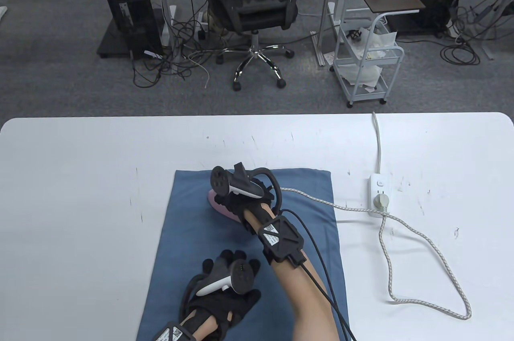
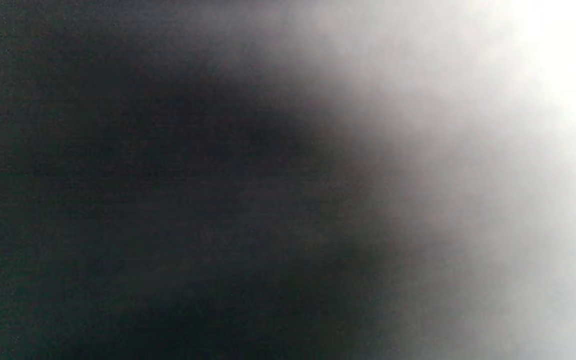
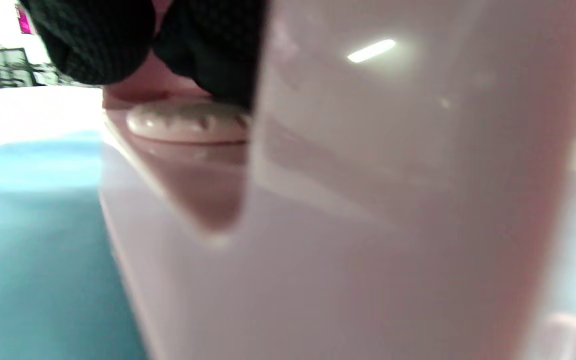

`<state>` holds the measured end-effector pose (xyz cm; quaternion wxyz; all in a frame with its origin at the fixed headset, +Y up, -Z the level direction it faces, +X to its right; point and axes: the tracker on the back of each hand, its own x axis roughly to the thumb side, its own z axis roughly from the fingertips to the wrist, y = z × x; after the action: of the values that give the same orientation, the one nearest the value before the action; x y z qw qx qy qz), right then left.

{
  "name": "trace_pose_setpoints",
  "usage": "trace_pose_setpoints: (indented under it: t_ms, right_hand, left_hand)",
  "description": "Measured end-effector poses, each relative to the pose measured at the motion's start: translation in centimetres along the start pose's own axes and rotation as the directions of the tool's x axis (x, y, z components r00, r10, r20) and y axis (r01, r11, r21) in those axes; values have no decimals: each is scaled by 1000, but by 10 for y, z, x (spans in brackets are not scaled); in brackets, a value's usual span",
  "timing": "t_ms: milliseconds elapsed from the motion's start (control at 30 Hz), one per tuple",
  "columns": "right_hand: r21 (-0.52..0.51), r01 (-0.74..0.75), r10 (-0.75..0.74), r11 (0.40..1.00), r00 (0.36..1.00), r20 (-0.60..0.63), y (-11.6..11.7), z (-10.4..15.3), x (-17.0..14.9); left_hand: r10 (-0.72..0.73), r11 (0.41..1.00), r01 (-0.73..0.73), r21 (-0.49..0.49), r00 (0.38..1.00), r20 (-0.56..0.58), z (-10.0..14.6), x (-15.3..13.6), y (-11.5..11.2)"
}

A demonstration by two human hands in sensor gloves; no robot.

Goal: Iron pillowcase with electric iron on table

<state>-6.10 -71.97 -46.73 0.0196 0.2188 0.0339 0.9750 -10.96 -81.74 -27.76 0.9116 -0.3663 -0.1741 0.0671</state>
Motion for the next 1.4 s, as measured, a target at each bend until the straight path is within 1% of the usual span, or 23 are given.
trace_pose_setpoints:
  t_ms: [67, 133, 200, 267, 333, 367, 433, 500, 567, 600, 700, 800, 867, 933, 1067, 1233, 1300, 1400]
  right_hand:
    - [-31, 18, -15, 999, 997, 82, -3, 15, 4]
    - [-21, 11, -8, 1000, 989, 145, -4, 32, 10]
    - [13, -40, 36, 999, 977, 209, -2, 50, 18]
    - [27, -74, 65, 997, 968, 242, 2, 58, 23]
    - [21, -95, 86, 995, 961, 264, 8, 61, 28]
    - [-19, -79, 81, 997, 960, 270, 9, 60, 29]
    - [-24, -53, 57, 998, 965, 255, 10, 55, 33]
    - [-31, -76, 81, 997, 972, 222, 11, 42, 39]
    - [-33, -74, 79, 997, 983, 166, 10, 25, 43]
    - [-32, -63, 66, 997, 991, 119, 10, 14, 44]
    - [-31, -80, 81, 996, 996, 32, 9, -5, 45]
    - [-8, -77, 77, 997, 997, -12, 8, -10, 42]
    - [-2, -118, 118, 993, 993, -32, 8, -8, 39]
    - [8, -140, 141, 990, 988, -68, 7, -3, 30]
    - [6, -154, 154, 988, 979, -132, 7, 18, 0]
    - [15, -172, 171, 985, 957, -236, 6, 56, -54]
    - [1, -177, 170, 984, 940, -295, 6, 74, -83]
    - [13, -181, 173, 983, 912, -373, 6, 93, -115]
  left_hand:
    - [0, 1000, 0, 0, 1000, 0, 0, 0, 0]
    - [-1, 1000, 1, 0, 1000, -1, 0, 0, 0]
    - [-1, 1000, 1, 1, 1000, -1, 0, 0, 0]
    - [-1, 1000, 1, 1, 1000, -1, 0, 0, 0]
    - [-2, 1000, 2, 1, 1000, -1, 0, 0, 0]
    - [-2, 1000, 2, 1, 1000, -2, 0, 0, 0]
    - [-1, 1000, 1, 1, 1000, -1, 0, 0, 0]
    - [-1, 1000, 1, 1, 1000, -1, 0, 0, 0]
    - [-1, 1000, 1, 0, 1000, -1, 0, 0, 0]
    - [-1, 1000, 1, 0, 1000, -1, 0, 0, 0]
    - [-1, 1000, 1, 0, 1000, -1, 0, 0, 0]
    - [0, 1000, 0, 0, 1000, 0, 0, 0, 0]
    - [0, 1000, 0, 1, 1000, 0, 0, 0, 0]
    - [-1, 1000, 1, 1, 1000, 0, 0, 0, 0]
    - [-2, 1000, 2, 1, 1000, -1, 0, 0, 0]
    - [-2, 1000, 2, 1, 1000, -1, 1, 0, 0]
    - [-3, 1000, 3, 1, 1000, -2, 1, 0, 0]
    - [-3, 1000, 3, 1, 1000, -2, 1, 0, 0]
